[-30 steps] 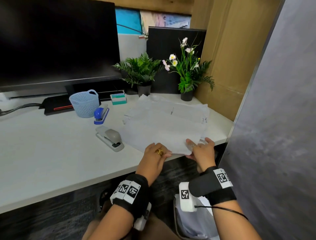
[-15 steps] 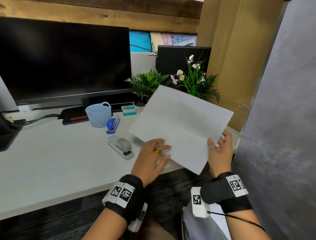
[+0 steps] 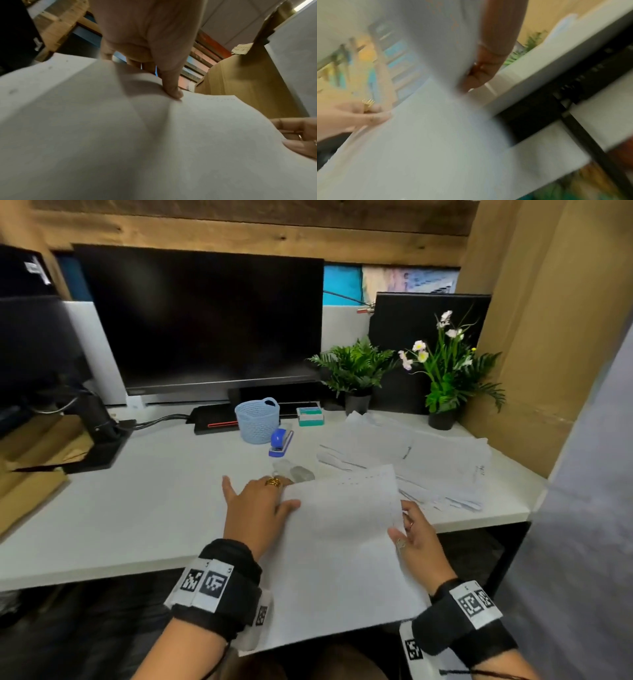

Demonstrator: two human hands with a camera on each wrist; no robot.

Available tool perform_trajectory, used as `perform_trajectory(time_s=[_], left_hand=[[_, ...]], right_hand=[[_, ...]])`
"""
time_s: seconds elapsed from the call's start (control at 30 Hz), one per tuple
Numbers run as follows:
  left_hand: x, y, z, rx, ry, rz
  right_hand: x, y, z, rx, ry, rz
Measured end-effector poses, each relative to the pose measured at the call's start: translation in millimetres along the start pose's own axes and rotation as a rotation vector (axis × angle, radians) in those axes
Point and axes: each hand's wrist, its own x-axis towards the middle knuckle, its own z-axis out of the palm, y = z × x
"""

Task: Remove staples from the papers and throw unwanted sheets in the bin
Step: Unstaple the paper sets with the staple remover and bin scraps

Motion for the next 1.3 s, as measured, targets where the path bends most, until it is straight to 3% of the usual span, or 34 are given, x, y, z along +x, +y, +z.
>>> perform_trajectory(time_s=[0.13, 0.23, 0.3, 0.43, 0.5, 0.6, 0.67, 0.9, 0.93, 1.07, 1.13, 1.2, 1.3], left_hand=[[-7, -21, 1, -0.051, 0.009, -0.017], [-8, -31, 5, -0.058, -0.040, 0.004], [-8, -34, 6, -0.057, -0.075, 0.015], [-10, -33, 6, -0.055, -0.096, 0.016], [-10, -32, 5, -0.079, -0.104, 0.006], [-12, -29, 6, -0.068, -0.102, -0.023], [-12, -28, 6, -0.017, -0.088, -0.036], [-10, -27, 3, 0.033, -0.047, -0.050], [-10, -27, 2, 0.031, -0.040, -0.046], [-8, -21, -1, -0.003, -0.012, -0.020], [-6, -15, -4, -0.021, 0.006, 0.000], [-6, -9, -7, -0.029, 0.020, 0.019], [-6, -1, -9, -0.040, 0.023, 0.031]], right_hand=[[9, -22, 5, -0.710, 0.272, -0.111], [34, -69, 23, -0.691, 0.283, -0.318], [65, -96, 44, -0.693, 0.142, -0.307], [127, -120, 96, -0.994, -0.246, -0.018], [134, -123, 110, -1.123, -0.398, 0.052], [128, -125, 115, -1.309, -0.628, 0.011], [122, -126, 114, -1.347, -0.691, -0.002], [137, -122, 96, -1.139, -0.586, 0.007], [139, -124, 95, -1.014, -0.537, 0.038], [124, -132, 87, -0.134, -0.236, 0.164], [107, -130, 82, 0.059, -0.233, 0.115], [90, -128, 80, 0.144, -0.231, 0.082], [76, -117, 76, 0.079, -0.155, 0.001]])
